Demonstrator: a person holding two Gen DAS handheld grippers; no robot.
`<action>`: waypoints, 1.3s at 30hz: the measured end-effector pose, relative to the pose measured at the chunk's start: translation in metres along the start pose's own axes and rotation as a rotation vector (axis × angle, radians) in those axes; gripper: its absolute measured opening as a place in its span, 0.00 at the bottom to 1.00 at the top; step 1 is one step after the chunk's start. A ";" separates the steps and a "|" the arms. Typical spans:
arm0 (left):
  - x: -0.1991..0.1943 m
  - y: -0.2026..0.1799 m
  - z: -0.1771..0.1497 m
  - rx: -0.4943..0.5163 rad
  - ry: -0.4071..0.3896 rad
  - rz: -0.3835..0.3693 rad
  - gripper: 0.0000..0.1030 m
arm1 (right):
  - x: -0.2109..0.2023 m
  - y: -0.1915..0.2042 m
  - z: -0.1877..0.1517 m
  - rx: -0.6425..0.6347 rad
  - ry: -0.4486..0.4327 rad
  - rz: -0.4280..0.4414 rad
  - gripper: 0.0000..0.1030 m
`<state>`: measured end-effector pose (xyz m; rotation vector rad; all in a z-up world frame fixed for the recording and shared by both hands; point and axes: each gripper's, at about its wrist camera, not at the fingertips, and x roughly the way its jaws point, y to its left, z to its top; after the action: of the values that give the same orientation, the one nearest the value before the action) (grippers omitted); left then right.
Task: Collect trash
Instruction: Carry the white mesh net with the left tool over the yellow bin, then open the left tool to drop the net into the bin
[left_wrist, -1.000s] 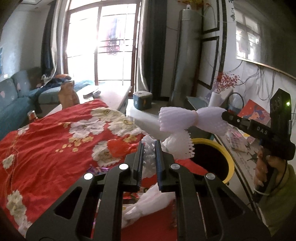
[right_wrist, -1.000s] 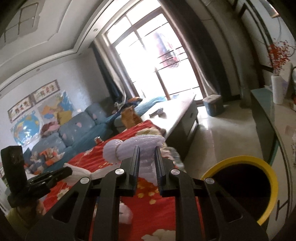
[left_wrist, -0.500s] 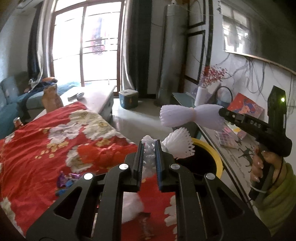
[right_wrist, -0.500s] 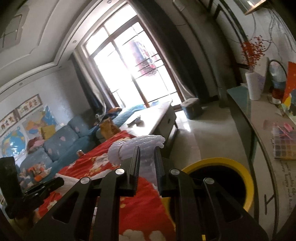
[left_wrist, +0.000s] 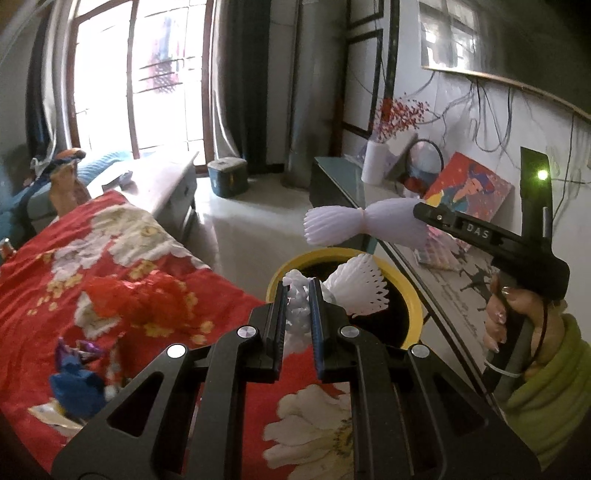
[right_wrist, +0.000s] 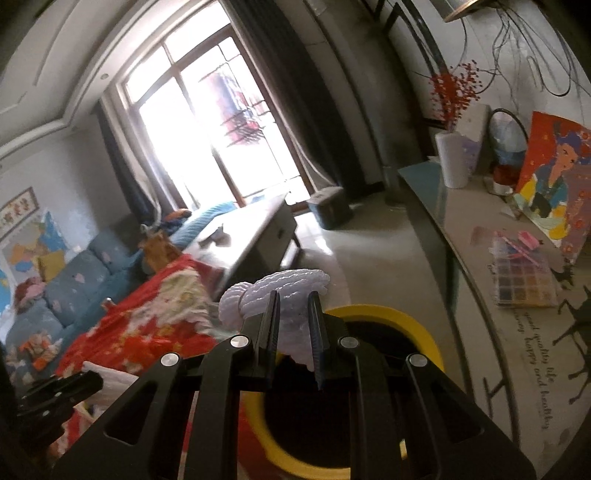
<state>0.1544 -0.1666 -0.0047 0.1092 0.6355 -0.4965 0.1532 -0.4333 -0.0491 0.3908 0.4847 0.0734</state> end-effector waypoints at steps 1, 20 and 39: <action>0.005 -0.004 -0.001 0.002 0.011 -0.003 0.08 | 0.003 -0.004 -0.003 0.001 0.012 -0.008 0.15; 0.080 -0.033 -0.011 -0.006 0.142 -0.044 0.53 | 0.035 -0.037 -0.013 0.026 0.133 -0.052 0.46; 0.032 -0.011 -0.001 -0.095 0.007 -0.016 0.89 | 0.015 -0.011 -0.008 -0.025 0.085 -0.030 0.77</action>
<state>0.1713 -0.1890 -0.0239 0.0162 0.6664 -0.4810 0.1630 -0.4383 -0.0663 0.3571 0.5725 0.0665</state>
